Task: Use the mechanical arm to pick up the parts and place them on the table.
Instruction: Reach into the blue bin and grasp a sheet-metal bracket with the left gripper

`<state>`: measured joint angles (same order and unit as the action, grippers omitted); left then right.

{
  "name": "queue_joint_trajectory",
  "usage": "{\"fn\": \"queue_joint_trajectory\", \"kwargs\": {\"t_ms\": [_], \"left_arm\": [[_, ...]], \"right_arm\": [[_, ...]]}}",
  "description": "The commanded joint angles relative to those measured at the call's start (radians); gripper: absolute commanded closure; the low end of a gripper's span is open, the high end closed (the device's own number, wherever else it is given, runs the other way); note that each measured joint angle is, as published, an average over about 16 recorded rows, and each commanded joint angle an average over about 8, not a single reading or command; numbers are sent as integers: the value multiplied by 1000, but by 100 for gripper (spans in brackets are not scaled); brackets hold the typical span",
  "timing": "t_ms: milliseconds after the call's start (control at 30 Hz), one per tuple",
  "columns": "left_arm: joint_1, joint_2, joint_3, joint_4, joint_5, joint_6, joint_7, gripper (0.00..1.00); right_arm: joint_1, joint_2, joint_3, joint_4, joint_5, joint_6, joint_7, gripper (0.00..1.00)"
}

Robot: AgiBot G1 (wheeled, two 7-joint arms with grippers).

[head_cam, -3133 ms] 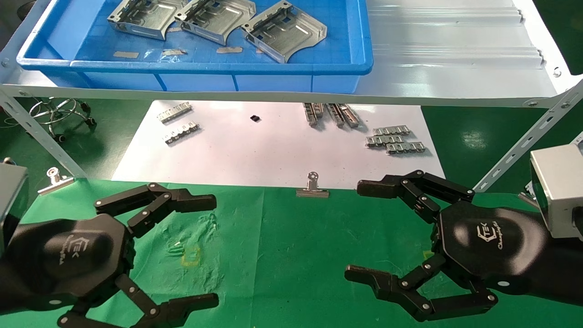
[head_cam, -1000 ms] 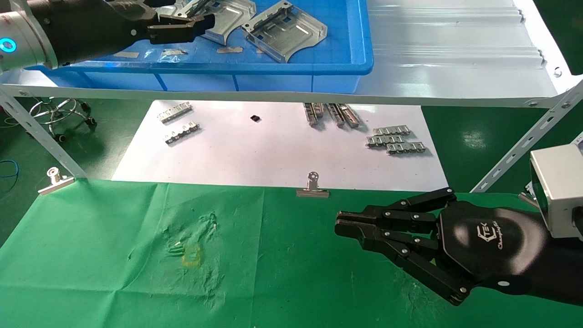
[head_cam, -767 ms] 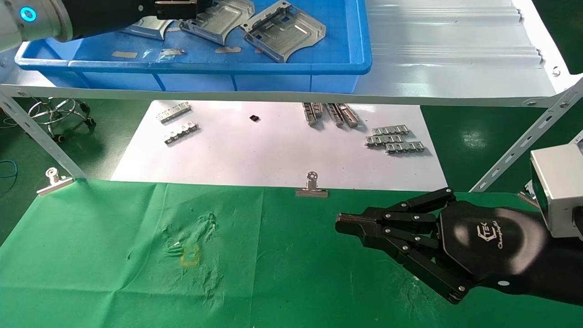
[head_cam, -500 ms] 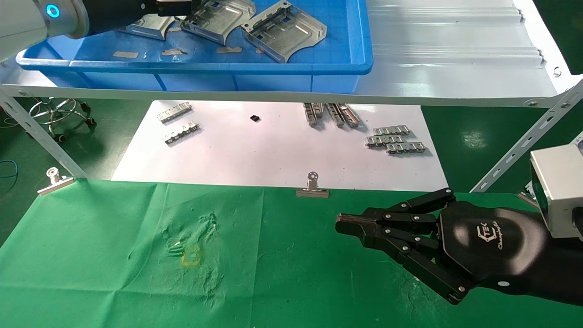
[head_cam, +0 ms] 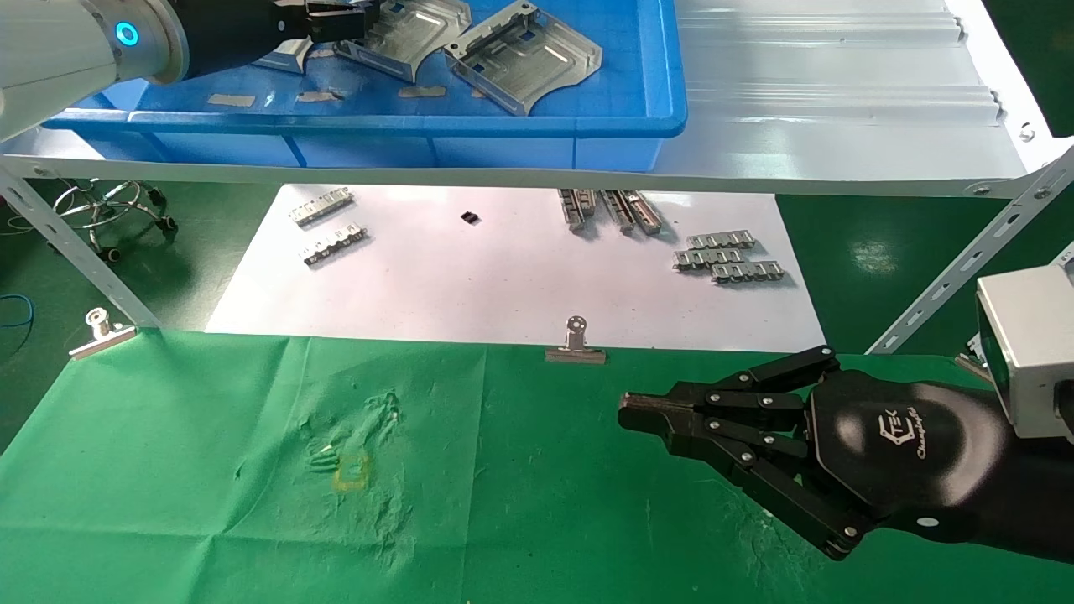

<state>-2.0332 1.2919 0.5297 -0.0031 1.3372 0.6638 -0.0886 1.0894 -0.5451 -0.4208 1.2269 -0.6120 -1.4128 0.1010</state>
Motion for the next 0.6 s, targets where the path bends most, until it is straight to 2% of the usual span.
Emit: {"fn": "queue_joint_trajectory", "kwargs": {"t_ms": [33, 600], "left_arm": [[0, 3, 1, 2, 1, -2, -1, 100], [1, 9, 8, 7, 11, -1, -11, 100]], "right_arm": [[0, 0, 0, 0, 0, 0, 0, 100], [0, 0, 0, 0, 0, 0, 0, 100]]}}
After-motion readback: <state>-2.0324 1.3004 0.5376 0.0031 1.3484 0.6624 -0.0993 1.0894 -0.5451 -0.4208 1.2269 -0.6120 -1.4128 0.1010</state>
